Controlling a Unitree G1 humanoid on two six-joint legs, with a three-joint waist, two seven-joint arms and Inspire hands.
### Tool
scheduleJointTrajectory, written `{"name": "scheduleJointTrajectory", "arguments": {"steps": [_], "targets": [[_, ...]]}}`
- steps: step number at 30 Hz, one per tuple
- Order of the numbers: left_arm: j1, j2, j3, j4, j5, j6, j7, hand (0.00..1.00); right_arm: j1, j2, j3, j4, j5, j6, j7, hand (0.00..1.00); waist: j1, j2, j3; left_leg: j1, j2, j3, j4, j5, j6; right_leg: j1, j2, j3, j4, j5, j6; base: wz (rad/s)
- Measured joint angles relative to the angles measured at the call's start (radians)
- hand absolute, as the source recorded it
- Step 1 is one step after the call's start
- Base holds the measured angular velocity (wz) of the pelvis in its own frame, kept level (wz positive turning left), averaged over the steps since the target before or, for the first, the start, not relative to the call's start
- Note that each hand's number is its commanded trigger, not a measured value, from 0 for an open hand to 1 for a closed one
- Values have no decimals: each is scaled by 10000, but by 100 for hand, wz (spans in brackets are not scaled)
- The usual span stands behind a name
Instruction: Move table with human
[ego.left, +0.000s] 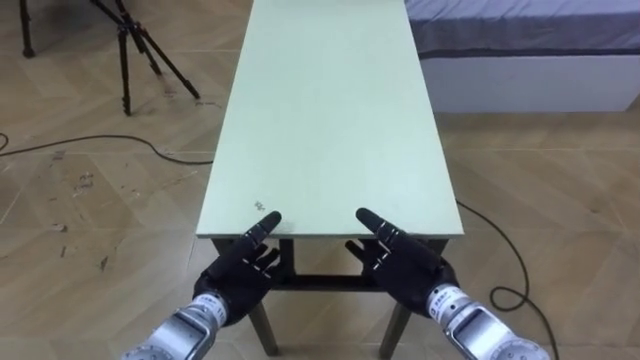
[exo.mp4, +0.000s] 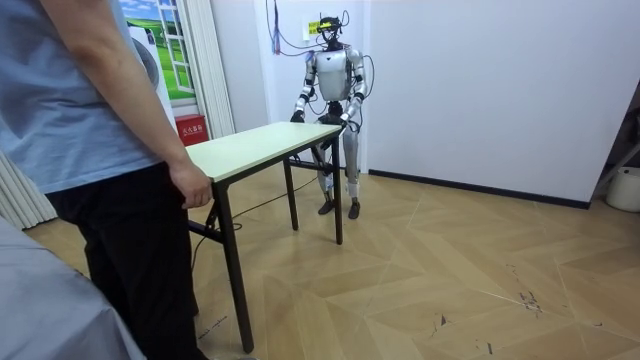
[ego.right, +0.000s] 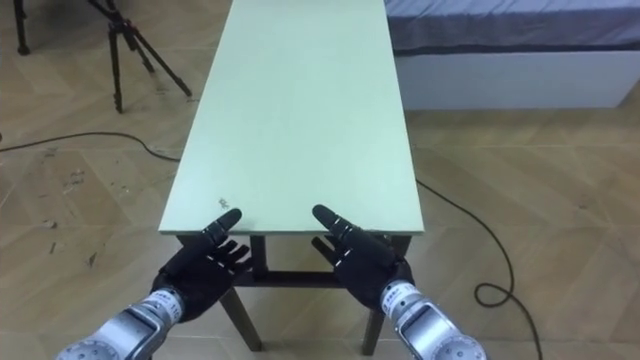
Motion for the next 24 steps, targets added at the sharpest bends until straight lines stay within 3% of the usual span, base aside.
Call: {"name": "scheduleJointTrajectory", "arguments": {"steps": [11,19,24], "targets": [[-537,-338,10,-206,-351,-386,303,0,-108,57,-5,8,435,-58,-98,0,27,-19,-6,-234,-10,-39,92,1,2,-298,-91,-36,170,21,-15,0],[-592,-419,65,-338,-375,-397,701,0,-104,90,-7,4,1113,-44,-172,0,54,-20,-6,-221,8,-20,81,1,2,-294,-34,32,161,33,-28,0],[-592,-667,513,-608,-648,-403,1272,0,-100,286,-89,-117,1788,-50,-434,0,56,-22,-5,-217,11,-39,77,1,2,-290,-36,54,165,38,-29,0]]}}
